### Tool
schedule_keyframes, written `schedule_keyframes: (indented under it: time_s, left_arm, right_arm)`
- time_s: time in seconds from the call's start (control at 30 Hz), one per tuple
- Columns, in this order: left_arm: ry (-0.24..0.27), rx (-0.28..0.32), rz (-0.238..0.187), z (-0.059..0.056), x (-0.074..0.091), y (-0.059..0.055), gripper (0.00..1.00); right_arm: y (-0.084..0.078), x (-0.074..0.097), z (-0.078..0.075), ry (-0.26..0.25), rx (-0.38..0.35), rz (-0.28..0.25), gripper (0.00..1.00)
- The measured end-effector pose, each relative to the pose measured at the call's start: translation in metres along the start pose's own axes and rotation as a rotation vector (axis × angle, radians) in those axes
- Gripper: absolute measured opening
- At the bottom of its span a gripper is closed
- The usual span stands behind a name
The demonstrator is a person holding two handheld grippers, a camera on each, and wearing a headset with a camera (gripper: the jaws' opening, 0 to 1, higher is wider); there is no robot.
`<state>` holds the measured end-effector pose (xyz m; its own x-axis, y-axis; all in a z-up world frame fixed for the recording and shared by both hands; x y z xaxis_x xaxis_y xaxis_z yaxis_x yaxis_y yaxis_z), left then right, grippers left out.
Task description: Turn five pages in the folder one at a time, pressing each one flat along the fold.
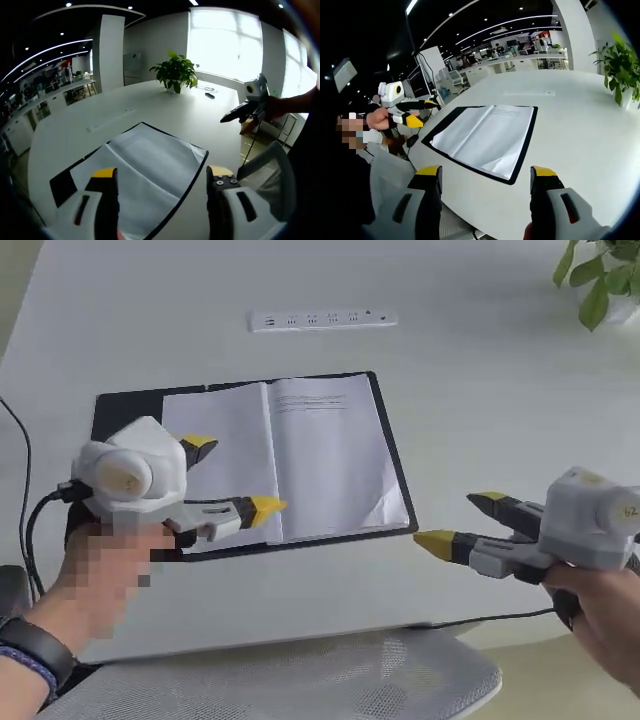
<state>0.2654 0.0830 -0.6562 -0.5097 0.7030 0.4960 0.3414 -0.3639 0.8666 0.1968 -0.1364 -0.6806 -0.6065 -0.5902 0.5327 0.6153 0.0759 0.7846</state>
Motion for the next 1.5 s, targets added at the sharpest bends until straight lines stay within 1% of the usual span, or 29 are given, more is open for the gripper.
schedule_keyframes:
  time_s: [0.1,0.23,0.5,0.6,0.63,0.7,0.73,0.83,1.0,1.17,1.23,1.37,1.5]
  left_arm:
    - [-0.030,0.004,-0.014,-0.008,-0.014,0.004,0.71]
    - [-0.061,-0.014,-0.003,-0.017,-0.031,0.006,0.71]
    - [-0.114,-0.043,0.012,-0.031,-0.063,0.009,0.70]
    - [-0.137,-0.055,0.018,-0.039,-0.078,0.010,0.70]
    - [-0.146,-0.054,0.014,-0.041,-0.082,0.010,0.69]
    - [-0.167,-0.050,0.013,-0.047,-0.091,0.009,0.70]
    - [-0.176,-0.058,0.017,-0.050,-0.097,0.007,0.70]
    - [-0.192,-0.059,0.029,-0.055,-0.108,0.002,0.69]
    - [-0.206,-0.058,0.041,-0.059,-0.125,-0.005,0.68]
    - [-0.206,-0.047,0.043,-0.062,-0.139,-0.008,0.67]
    - [-0.193,-0.044,0.041,-0.061,-0.146,-0.009,0.66]
    - [-0.184,-0.034,0.044,-0.063,-0.156,-0.012,0.65]
    - [-0.180,-0.032,0.069,-0.067,-0.166,-0.021,0.64]
  right_arm:
    - [-0.002,0.000,-0.004,-0.009,-0.001,-0.003,0.72]
    - [-0.001,0.007,-0.006,-0.024,-0.007,-0.007,0.72]
    - [0.002,0.016,-0.004,-0.042,-0.014,-0.017,0.72]
    - [0.004,0.017,-0.001,-0.047,-0.018,-0.021,0.72]
    - [0.003,0.017,0.000,-0.048,-0.018,-0.018,0.72]
    - [0.003,0.018,0.001,-0.055,-0.012,-0.011,0.73]
    - [0.003,0.018,0.002,-0.055,-0.011,-0.012,0.73]
    - [0.005,0.019,0.003,-0.059,-0.013,-0.015,0.73]
    - [0.005,0.021,0.002,-0.063,-0.020,-0.017,0.73]
    - [0.002,0.023,0.002,-0.066,-0.027,-0.012,0.73]
    - [0.000,0.024,0.002,-0.067,-0.033,-0.010,0.72]
    - [-0.004,0.025,0.002,-0.064,-0.039,-0.003,0.72]
    - [-0.007,0.026,-0.001,-0.065,-0.044,0.002,0.71]
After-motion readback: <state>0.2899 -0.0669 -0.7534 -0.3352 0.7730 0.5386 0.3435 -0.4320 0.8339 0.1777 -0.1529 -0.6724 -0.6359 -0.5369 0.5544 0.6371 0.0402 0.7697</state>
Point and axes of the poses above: the centre of the closed fingertips' face, and the gripper's own axes: x roughly backward along the fingers, z roughly to its left, y roughly out of its top, the point moved 2 cm from there along x, roughly backward along the fingers, and after that the axes turned 1 degree about -x, right-handed, at the moved point
